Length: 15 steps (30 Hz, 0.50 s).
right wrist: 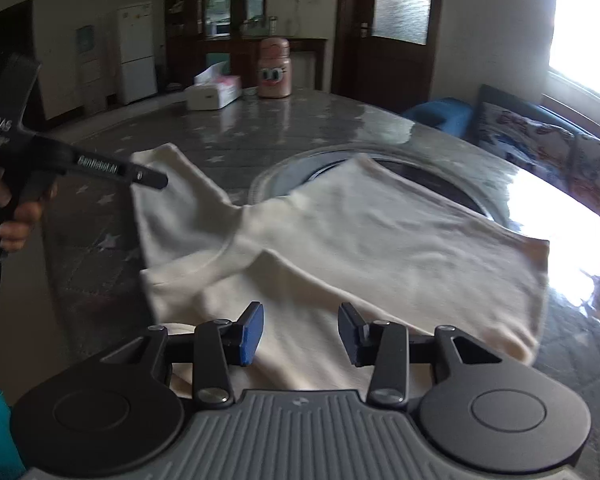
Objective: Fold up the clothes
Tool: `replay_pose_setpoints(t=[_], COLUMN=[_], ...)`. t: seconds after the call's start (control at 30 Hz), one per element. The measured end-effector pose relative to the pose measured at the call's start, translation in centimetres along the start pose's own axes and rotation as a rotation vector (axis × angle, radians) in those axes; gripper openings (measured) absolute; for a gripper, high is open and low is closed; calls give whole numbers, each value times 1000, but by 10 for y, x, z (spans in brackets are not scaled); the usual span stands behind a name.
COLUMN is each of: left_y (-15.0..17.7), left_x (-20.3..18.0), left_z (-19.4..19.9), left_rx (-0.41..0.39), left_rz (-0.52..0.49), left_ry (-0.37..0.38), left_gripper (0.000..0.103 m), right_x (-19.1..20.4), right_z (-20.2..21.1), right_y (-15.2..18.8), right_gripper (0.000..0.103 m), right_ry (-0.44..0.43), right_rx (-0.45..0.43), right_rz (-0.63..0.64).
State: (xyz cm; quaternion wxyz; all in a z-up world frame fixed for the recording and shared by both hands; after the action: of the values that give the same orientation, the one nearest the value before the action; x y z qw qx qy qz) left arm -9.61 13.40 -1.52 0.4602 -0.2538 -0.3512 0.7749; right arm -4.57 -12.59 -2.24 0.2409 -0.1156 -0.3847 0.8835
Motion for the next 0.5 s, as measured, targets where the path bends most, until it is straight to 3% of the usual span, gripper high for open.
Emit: replay_pose_setpoints(t=[0.13,0.23,0.5], left_y=[-8,-11,-9], left_x=[37,55,67], left_z=[-5,-11,-32], left_rx=[-21,-23,4], left_rz=[43,71,125], left_ry=[-141,-206,-211], left_gripper=[48,55,55], right_x=[8,5,-12], right_z=[-14,-5,15], right_y=[6,1,1], right_gripper=[42,43,46], right_ry=[-17,-9,44], right_rx=[36,26,9], right_rz=[12,14,0])
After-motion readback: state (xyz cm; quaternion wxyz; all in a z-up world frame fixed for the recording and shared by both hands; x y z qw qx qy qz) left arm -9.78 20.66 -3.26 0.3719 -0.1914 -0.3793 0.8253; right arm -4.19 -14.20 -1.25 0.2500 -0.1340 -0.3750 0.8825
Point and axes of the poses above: each gripper's, at about its wrist camera, not at the fingertips, and z roughly against the way its jaws point, x to its left, y to its underside, the point moved 9 cm from there along -z, roughly the way its jaws point, and after that the axes turned 1 degree about -y, right-handed, at the moved point
